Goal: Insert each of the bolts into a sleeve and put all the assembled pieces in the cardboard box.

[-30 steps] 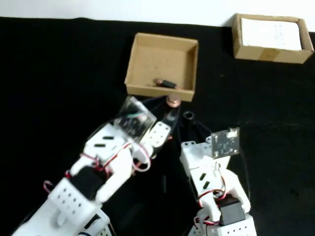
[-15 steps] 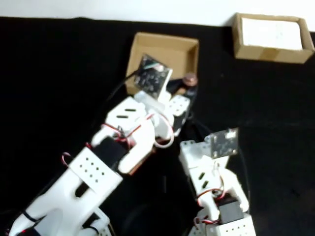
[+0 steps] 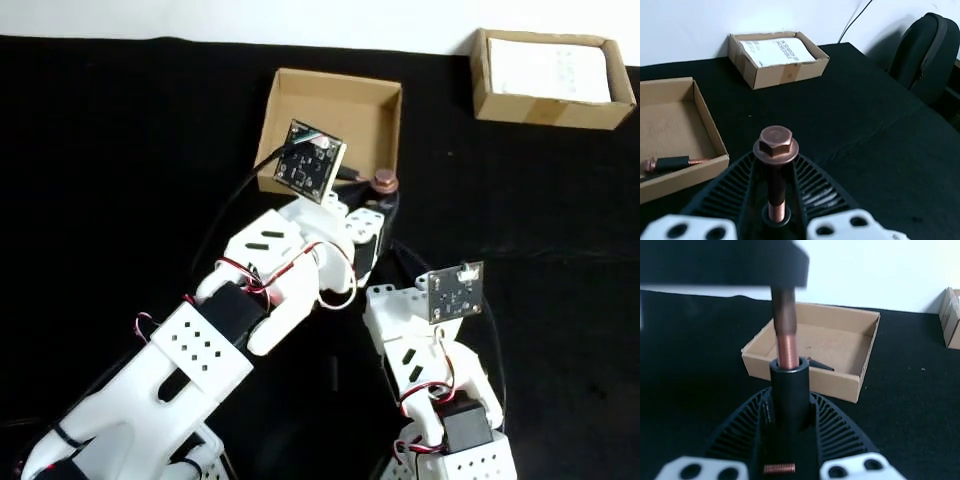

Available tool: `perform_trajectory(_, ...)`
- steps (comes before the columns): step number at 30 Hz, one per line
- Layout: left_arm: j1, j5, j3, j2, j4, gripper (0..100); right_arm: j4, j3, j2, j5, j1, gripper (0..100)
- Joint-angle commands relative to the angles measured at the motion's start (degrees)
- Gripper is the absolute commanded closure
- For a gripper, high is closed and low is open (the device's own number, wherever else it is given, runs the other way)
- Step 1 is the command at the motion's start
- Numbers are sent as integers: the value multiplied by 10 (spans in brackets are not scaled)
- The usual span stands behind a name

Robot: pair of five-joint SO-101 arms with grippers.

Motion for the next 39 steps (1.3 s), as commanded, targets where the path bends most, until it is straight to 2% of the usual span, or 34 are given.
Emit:
perform_trajectory(1,7,4,9,-6,-15,991,-15,-3,-4,-1,-4,991)
perform_trajectory(8,4,2,39,-7,-11,990,-15,-7,-4,-1,-2,991)
perform_trajectory(10,2,1,32,-7,7,984,-15,-7,-4,-1,-2,991)
perform_trajectory(12,2,1,13,-7,44,933,-15,-7,-4,-1,-2,991)
perform_trajectory(17,5,5,-79,-14,232,736,-15,-8,0,-2,-1,991)
perform_trajectory(21,6,0,-155,-61,404,726,-15,-9,2,-6,9,991)
perform_trajectory(23,2,-1,-182,-99,483,726,-15,-32,4,-33,29,991)
perform_trajectory(27,-23,-2,-195,-189,585,762,-15,-122,60,-53,68,991)
perform_trajectory(33,-109,-7,-104,-311,591,998,-15,-375,339,-52,95,991)
perform_trajectory(37,-160,-12,13,-387,531,973,-14,-552,533,-47,93,991)
perform_trajectory(39,-187,-11,94,-429,480,973,-12,-629,627,-18,93,991)
